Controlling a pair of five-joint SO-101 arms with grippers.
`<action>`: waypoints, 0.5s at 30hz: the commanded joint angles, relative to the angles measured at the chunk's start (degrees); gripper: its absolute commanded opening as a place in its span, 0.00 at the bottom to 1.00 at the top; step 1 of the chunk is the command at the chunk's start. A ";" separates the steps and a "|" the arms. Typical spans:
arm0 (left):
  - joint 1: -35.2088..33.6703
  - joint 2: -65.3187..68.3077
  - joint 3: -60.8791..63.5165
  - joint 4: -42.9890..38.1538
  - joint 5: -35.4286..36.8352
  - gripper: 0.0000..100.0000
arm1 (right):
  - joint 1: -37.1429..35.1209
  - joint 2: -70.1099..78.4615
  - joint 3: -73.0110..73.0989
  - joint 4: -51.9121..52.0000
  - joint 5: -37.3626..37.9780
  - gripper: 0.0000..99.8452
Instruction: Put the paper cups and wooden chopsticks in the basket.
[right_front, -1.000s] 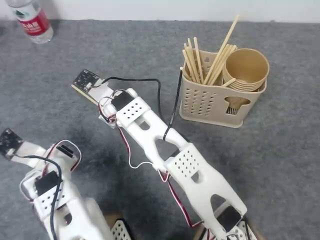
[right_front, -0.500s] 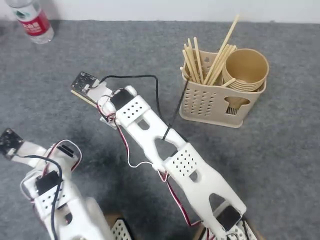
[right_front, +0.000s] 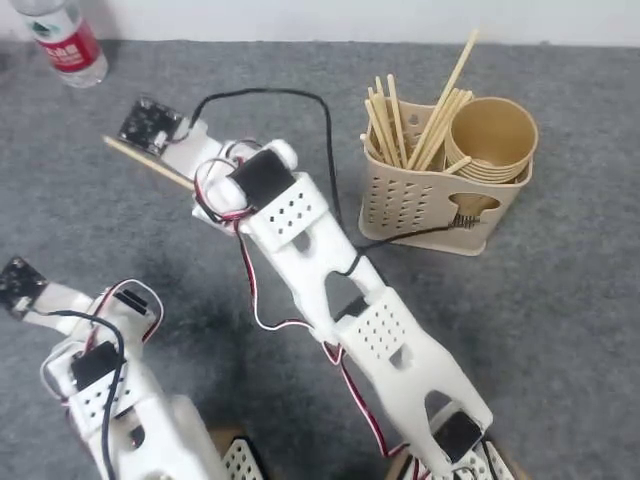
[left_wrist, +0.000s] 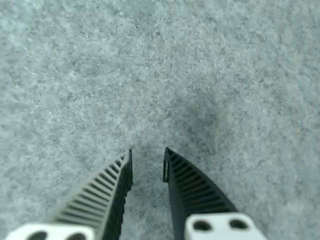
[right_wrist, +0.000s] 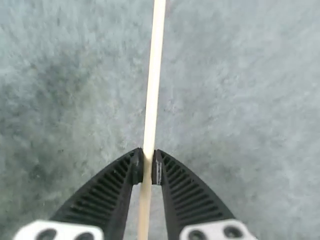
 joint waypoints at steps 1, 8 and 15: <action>0.09 -0.79 -1.01 -0.70 0.00 0.09 | 0.48 -11.56 1.41 2.42 0.79 0.01; 0.09 -0.79 -1.01 -0.70 0.00 0.09 | 0.84 -30.11 16.00 2.24 0.79 0.01; 0.09 -0.79 -1.01 -0.70 0.00 0.09 | 1.80 -47.34 32.18 2.15 0.70 0.01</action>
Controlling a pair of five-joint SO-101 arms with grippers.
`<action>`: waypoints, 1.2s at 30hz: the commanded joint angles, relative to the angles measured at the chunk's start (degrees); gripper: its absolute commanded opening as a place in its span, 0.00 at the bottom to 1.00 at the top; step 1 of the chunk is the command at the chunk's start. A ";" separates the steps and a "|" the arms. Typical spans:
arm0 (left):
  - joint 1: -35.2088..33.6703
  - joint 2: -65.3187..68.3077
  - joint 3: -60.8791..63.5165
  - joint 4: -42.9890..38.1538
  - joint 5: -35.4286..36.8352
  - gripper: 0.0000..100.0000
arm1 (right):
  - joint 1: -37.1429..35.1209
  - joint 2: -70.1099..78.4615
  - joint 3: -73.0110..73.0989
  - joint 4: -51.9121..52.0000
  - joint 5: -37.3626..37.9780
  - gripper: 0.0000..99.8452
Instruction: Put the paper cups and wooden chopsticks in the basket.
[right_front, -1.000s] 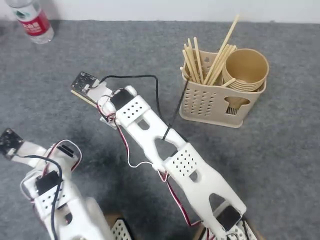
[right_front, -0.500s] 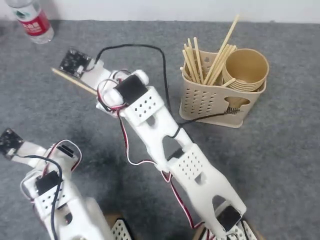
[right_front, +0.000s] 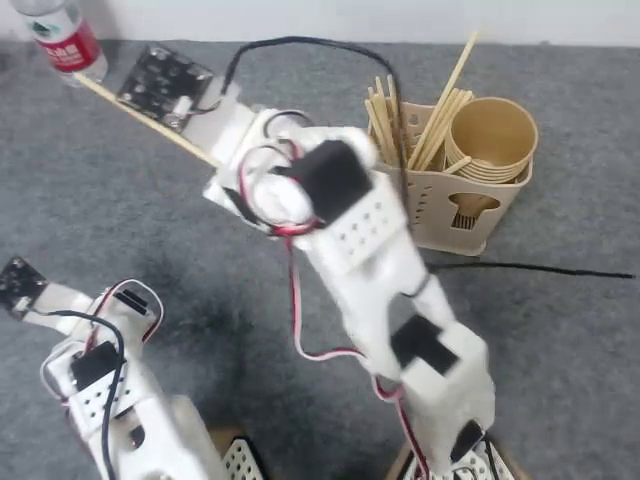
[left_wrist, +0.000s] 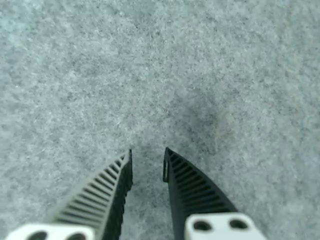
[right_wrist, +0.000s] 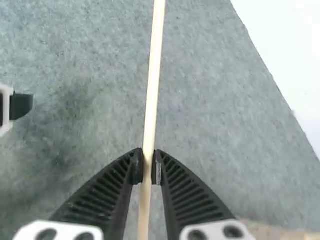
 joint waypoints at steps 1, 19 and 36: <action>0.09 -0.79 -1.01 -0.70 0.00 0.09 | 0.48 -11.56 5.01 2.15 0.62 0.01; 0.09 -0.79 -0.92 -0.70 0.00 0.09 | 17.63 -40.57 36.31 -1.01 -7.47 0.01; 0.09 -0.79 -0.92 -0.70 0.00 0.09 | 20.88 -74.68 97.23 -57.10 1.76 0.01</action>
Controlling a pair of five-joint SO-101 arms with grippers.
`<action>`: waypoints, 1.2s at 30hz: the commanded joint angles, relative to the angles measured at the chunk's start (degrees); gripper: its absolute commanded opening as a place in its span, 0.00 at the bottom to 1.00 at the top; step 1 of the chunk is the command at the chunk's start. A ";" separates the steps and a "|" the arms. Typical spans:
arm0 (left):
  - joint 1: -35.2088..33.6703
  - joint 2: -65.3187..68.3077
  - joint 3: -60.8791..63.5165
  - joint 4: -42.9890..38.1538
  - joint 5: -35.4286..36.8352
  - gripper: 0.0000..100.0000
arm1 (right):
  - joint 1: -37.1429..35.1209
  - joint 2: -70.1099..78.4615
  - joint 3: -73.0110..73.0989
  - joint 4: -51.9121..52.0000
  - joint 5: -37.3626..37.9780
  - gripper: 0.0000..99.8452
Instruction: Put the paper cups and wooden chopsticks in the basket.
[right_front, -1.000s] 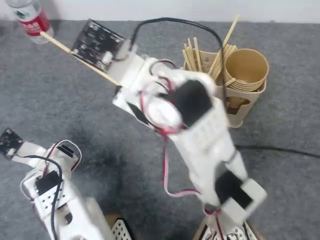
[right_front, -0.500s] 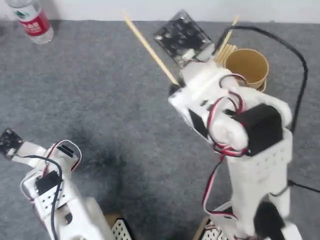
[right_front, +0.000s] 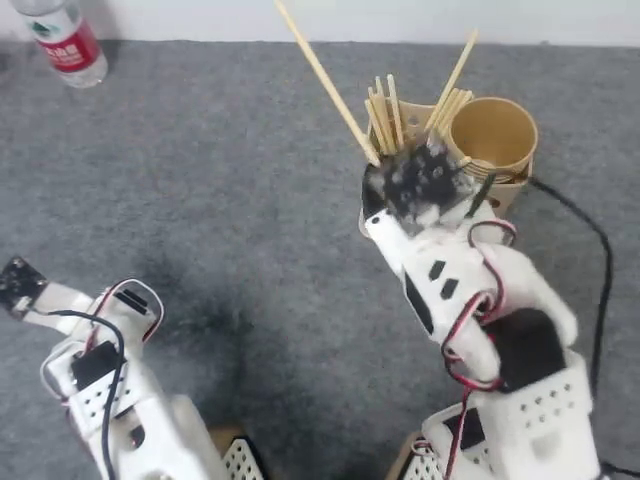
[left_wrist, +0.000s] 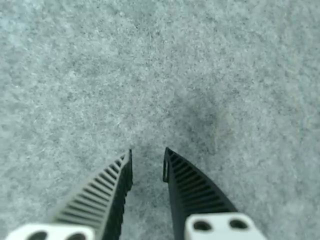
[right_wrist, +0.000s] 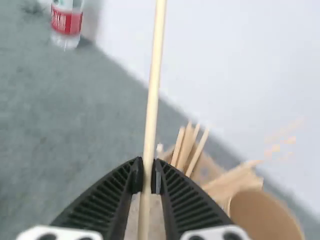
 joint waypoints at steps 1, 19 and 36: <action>0.09 -0.79 -0.92 -0.70 0.00 0.09 | 0.92 -3.21 7.56 -14.20 2.73 0.01; 1.49 -0.79 -0.92 -0.70 -0.09 0.09 | 19.65 7.52 16.70 -48.48 -26.99 0.01; 1.58 -0.79 -0.92 -0.70 -0.09 0.09 | 13.76 8.66 23.47 -57.01 -28.75 0.01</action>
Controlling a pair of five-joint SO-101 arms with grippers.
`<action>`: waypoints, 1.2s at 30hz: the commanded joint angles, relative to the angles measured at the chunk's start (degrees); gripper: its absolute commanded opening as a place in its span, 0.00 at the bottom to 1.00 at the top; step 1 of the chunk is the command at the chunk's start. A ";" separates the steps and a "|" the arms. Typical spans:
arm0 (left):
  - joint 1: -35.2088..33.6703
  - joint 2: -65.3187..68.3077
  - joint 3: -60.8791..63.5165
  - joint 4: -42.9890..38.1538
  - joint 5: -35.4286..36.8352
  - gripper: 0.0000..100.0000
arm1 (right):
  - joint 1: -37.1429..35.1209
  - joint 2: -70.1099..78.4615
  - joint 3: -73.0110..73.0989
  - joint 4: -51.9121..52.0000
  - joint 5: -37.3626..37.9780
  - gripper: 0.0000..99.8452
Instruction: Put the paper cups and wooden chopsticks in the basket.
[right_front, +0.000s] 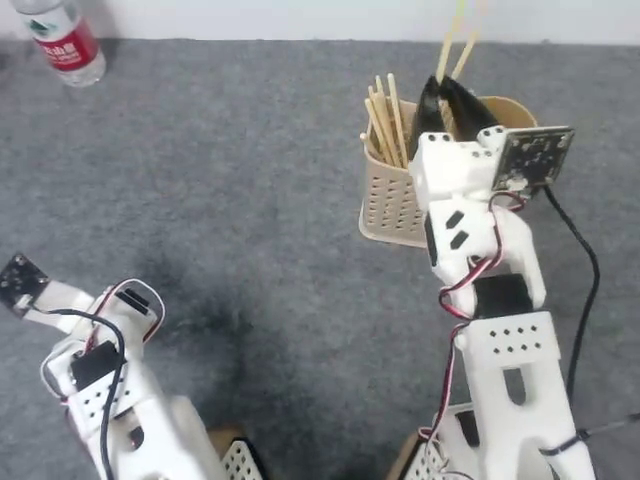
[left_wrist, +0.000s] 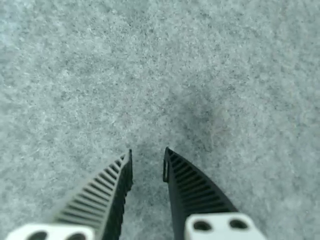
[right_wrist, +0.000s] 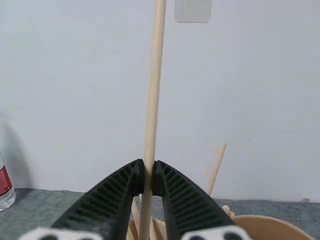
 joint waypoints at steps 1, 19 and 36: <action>0.44 -0.79 -0.92 -0.70 -0.09 0.09 | -0.40 1.71 1.58 -5.85 -0.18 0.01; 1.76 -0.79 -0.92 -0.70 -0.09 0.09 | -1.19 10.77 4.57 -12.97 3.69 0.04; 1.76 -0.79 -0.92 -0.70 -0.09 0.09 | -1.19 3.74 6.15 -11.65 5.63 0.16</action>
